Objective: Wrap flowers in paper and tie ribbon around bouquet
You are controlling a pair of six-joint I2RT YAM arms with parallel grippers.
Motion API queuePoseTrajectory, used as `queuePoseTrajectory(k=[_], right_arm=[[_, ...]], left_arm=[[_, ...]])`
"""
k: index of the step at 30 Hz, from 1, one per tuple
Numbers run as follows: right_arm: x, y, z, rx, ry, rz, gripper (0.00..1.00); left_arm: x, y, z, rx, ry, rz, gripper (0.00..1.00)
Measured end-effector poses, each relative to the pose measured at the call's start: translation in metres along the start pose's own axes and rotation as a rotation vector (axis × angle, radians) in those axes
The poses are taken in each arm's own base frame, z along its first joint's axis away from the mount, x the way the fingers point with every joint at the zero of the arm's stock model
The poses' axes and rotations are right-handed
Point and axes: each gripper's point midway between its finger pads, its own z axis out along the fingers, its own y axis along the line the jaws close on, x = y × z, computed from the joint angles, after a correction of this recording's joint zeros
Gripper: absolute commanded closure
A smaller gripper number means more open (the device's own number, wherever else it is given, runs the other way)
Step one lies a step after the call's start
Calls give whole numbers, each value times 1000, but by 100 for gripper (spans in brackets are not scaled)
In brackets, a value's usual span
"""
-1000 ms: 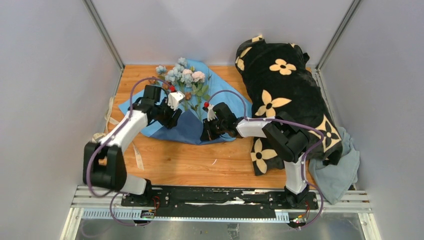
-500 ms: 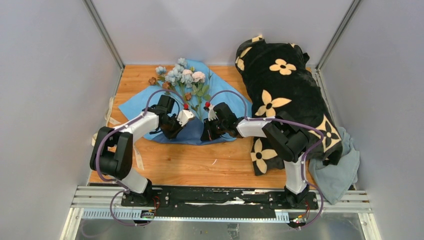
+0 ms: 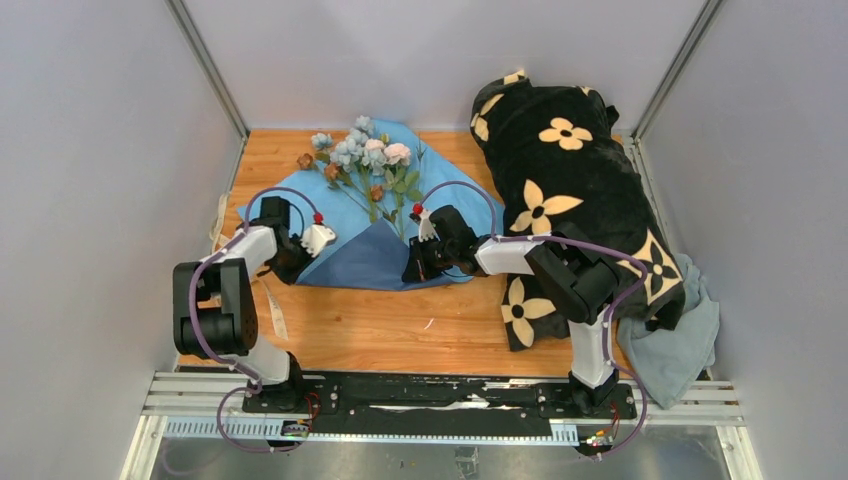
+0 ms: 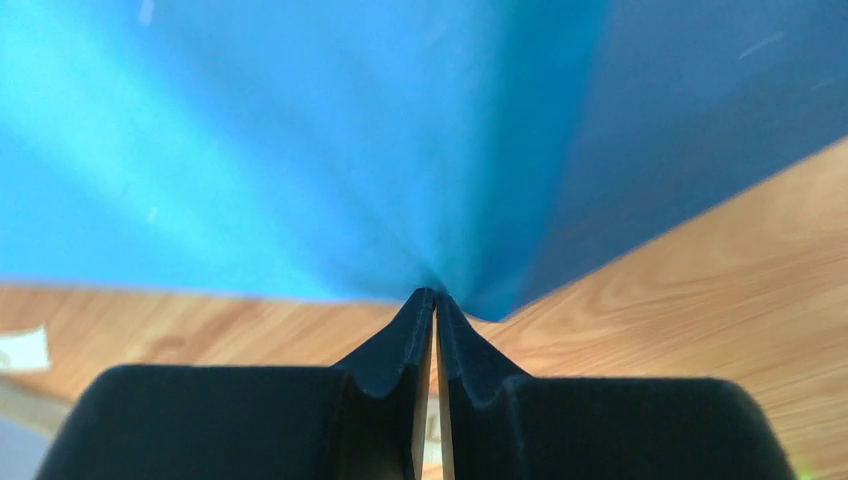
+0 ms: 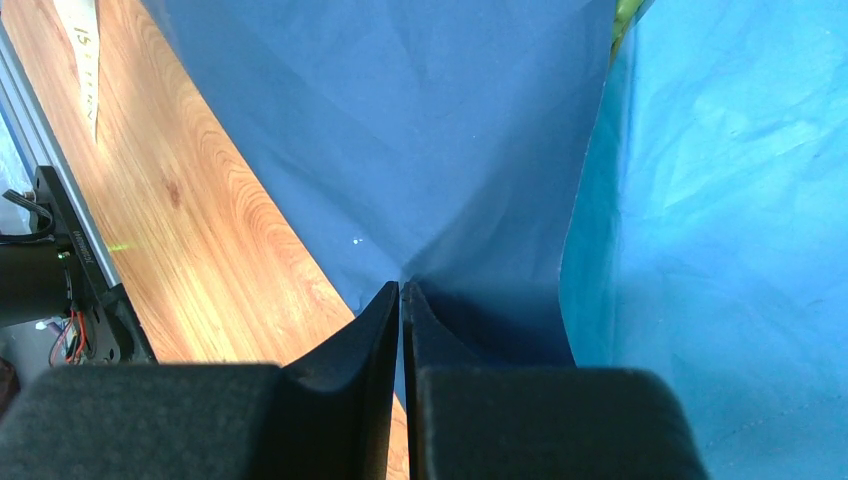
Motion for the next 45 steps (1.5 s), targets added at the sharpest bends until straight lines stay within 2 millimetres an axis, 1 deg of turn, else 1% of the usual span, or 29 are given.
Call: queuePoseTrajectory(k=[3, 6, 8, 9, 10, 11, 12, 13, 14, 15, 17, 18, 19, 20, 22, 24, 30, 31, 33, 36, 37, 38, 39, 42, 44, 45], right_arm=[[0, 0, 0, 0, -1, 0, 91], [0, 0, -1, 2, 3, 3, 90], [1, -1, -2, 0, 5, 4, 90], [1, -1, -2, -1, 7, 6, 90], [1, -1, -2, 0, 8, 7, 90], [1, -1, -2, 0, 9, 8, 90], [1, -1, -2, 0, 10, 8, 90], [1, -1, -2, 1, 11, 9, 90], [1, -1, -3, 1, 12, 9, 90], [1, -1, -3, 2, 13, 10, 90], [2, -1, -4, 4, 16, 12, 90], [2, -1, -4, 4, 17, 13, 90], [2, -1, -4, 5, 17, 13, 90], [2, -1, -4, 5, 17, 14, 89], [2, -1, -4, 5, 18, 17, 89], [2, 0, -4, 6, 19, 19, 89], [4, 0, -7, 16, 30, 37, 89], [6, -1, -8, 22, 34, 43, 89], [9, -2, -12, 36, 40, 55, 90], [17, -3, -27, 83, 50, 92, 91], [22, -9, -35, 121, 54, 106, 91], [33, -19, -46, 166, 67, 145, 91], [39, -26, -56, 190, 68, 180, 91], [47, -50, -86, 283, 39, 268, 88], [51, -66, -108, 375, 24, 319, 81], [52, -70, -114, 408, 25, 326, 75]], left_arm=[[27, 19, -5, -43, 60, -46, 86], [46, 22, -12, -47, 115, -69, 84], [50, 20, -21, -51, 134, -77, 83], [45, 21, -32, -63, 126, -81, 82], [37, 22, -42, -83, 106, -79, 81], [23, 26, -54, -113, 69, -68, 80], [4, 27, -67, -142, 19, -43, 79], [-27, 26, -85, -181, -63, 5, 78], [-55, 19, -96, -192, -136, 52, 78], [-88, 4, -109, -180, -231, 116, 78], [-136, -35, -120, -89, -371, 194, 79], [-153, -55, -118, -18, -422, 205, 79], [-163, -67, -114, 37, -446, 193, 79], [-167, -74, -106, 79, -447, 171, 79], [-173, -81, -78, 156, -417, 91, 79], [-169, -84, -48, 196, -361, 13, 79], [-144, -93, 17, 245, -175, -163, 83], [-144, -93, 21, 248, -161, -182, 83], [-148, -86, 23, 223, -175, -209, 83], [-147, -85, 23, 205, -183, -232, 83], [-147, -85, 23, 201, -188, -234, 83], [-147, -84, 23, 197, -193, -235, 83], [-147, -84, 23, 194, -197, -236, 83], [-147, -84, 23, 190, -203, -238, 83], [-147, -85, 23, 190, -206, -243, 82], [-147, -85, 23, 190, -209, -244, 82]])
